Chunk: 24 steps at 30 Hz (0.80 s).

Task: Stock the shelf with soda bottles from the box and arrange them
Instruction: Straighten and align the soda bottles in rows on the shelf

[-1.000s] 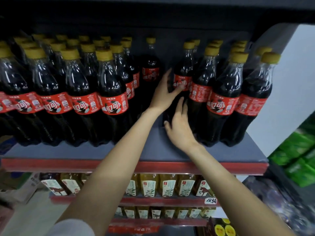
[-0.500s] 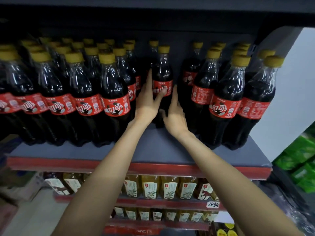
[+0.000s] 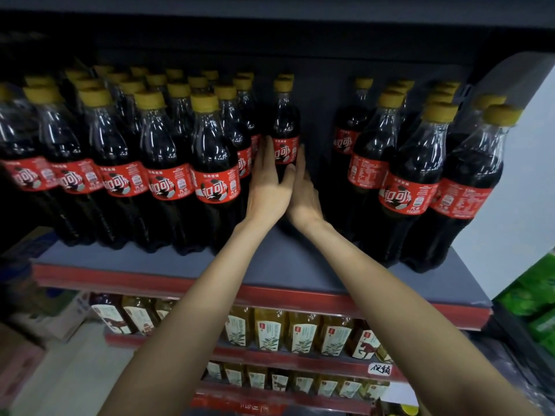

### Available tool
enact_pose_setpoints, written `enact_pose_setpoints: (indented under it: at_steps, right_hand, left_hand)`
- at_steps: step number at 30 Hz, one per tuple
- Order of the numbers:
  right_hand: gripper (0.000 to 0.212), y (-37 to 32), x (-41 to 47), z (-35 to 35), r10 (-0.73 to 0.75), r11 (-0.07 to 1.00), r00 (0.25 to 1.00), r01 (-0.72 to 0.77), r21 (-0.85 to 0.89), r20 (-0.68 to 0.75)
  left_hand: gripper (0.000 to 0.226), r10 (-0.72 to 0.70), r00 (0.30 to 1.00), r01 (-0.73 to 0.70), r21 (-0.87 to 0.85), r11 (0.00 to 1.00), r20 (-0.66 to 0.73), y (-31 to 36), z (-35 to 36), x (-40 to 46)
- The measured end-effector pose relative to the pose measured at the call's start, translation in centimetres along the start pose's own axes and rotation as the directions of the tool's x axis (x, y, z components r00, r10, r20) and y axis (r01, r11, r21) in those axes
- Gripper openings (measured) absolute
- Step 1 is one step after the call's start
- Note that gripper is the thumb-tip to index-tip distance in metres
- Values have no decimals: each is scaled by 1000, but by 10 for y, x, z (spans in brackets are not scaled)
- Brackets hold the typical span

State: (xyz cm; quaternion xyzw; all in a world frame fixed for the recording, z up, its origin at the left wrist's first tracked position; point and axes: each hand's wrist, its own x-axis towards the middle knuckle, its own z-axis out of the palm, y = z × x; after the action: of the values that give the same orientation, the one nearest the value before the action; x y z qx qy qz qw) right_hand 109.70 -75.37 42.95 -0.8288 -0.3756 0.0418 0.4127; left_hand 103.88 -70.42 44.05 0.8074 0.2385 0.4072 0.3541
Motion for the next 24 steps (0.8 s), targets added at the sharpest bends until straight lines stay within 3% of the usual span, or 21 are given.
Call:
enact_pose_setpoints:
  at_steps: [5,9,12,16,20,24]
  right_hand:
    - [73,4,-15,-12,-69,997,997,69,-19,40]
    - [57,19,-64,-36,-231,967,962,244,77,-146]
    - [57,34,-102,-43,-181,970,959,210,124,-217]
    - [79,39,-128,-35,-47,994,984,63,89,-170]
    - [88,34,-124,-35,30,982,993,-8,187,-113]
    - [98,35,-111,-45,2,987,987,25,160,-161]
  left_hand:
    - [58,29,998,-35,-116,993,-54,15,-5,-15]
    - [43,169,980,-195,-313,929,-109,26,-3,-32]
    - [39,148,980,-57,-517,854,136,34,8,-31]
    - [43,27,881,242,-500,832,472,48,31,-20]
    - [52,-61,843,356,-470,808,535,59,40,-18]
    - [59,-113,886,341,-469,814,449,52,31,-21]
